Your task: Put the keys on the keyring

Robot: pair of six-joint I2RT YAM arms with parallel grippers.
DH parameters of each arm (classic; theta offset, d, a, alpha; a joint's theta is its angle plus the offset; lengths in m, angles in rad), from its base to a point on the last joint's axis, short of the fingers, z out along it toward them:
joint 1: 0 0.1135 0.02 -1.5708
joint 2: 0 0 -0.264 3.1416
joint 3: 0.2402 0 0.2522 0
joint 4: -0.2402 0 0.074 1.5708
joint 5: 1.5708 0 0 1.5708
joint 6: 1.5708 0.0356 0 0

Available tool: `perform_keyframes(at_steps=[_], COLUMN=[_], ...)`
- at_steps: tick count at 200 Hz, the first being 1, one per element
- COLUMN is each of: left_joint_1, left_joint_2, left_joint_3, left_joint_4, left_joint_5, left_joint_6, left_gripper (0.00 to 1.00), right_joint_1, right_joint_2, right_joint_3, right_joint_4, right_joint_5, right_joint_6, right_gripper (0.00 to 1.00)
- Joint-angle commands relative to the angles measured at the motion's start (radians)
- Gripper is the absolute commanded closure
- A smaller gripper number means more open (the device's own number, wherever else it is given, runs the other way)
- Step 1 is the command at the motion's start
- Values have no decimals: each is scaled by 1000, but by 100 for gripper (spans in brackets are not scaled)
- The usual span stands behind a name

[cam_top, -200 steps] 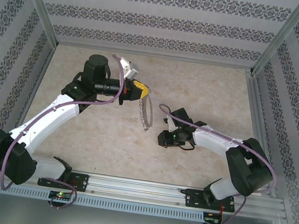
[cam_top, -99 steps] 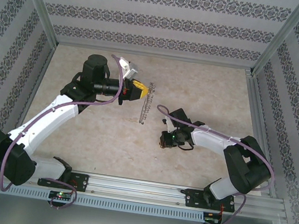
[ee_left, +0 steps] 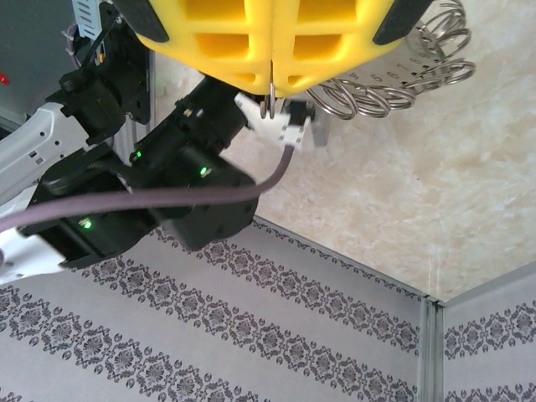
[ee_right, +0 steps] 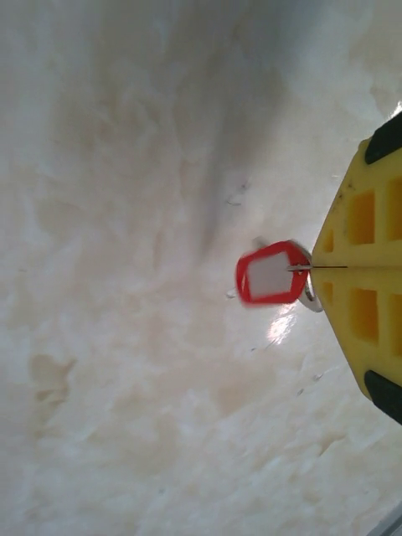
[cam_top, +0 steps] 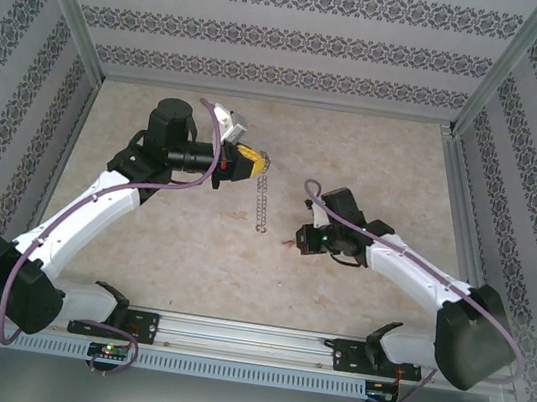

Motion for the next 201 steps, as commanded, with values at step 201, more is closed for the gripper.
perform_keyframes(at_steps=[201], left_joint_1=[-33], left_joint_2=[-28], left_joint_3=[12], left_joint_4=[-109], left_joint_5=[-75], left_joint_6=[159], left_gripper=[100], right_joint_1=[-128], right_joint_2=[-171], right_joint_3=[38], right_joint_4=[49], right_joint_5=[-179], right_joint_6=[-43], right_gripper=[100])
